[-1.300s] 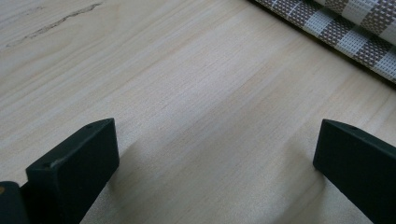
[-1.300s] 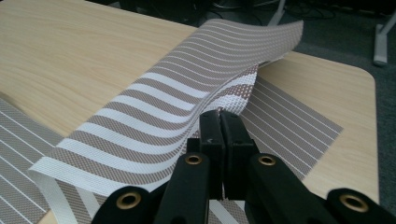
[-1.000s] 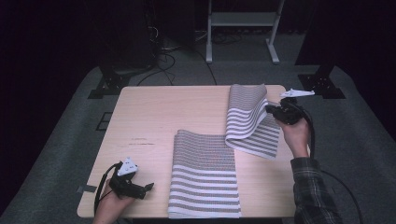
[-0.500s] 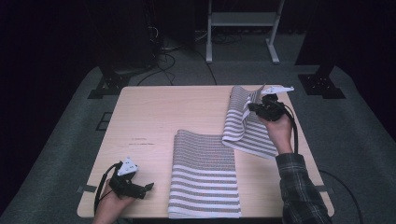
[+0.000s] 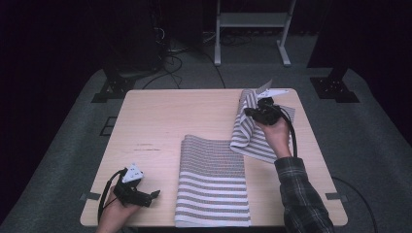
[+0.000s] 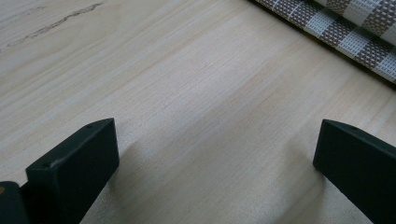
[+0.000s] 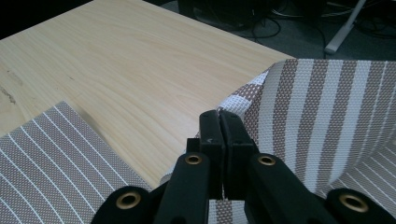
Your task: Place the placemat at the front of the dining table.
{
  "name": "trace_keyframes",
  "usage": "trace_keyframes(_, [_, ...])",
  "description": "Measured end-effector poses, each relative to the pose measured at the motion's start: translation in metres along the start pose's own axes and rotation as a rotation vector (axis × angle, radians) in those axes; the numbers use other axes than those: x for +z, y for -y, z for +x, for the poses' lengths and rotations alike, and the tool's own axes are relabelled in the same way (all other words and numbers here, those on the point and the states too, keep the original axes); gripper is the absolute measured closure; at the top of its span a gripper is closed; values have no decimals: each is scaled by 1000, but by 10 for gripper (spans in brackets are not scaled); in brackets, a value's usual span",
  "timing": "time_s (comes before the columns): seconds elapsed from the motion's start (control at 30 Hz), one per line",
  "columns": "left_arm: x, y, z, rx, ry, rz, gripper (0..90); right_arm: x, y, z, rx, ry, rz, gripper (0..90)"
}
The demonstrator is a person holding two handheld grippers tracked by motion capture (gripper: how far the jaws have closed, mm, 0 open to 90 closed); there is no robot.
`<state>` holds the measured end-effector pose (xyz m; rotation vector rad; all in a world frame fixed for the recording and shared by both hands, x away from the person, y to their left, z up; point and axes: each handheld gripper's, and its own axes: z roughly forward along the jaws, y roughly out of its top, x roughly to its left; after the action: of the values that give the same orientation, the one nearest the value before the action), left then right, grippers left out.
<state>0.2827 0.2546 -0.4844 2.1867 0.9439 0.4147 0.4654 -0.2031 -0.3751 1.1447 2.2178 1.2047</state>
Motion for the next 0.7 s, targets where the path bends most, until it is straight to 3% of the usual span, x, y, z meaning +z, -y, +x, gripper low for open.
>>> trace_keyframes(0.7, [0, 0, 0, 0, 0, 0, 0, 39, -5, 43, -57, -76, 30, 886])
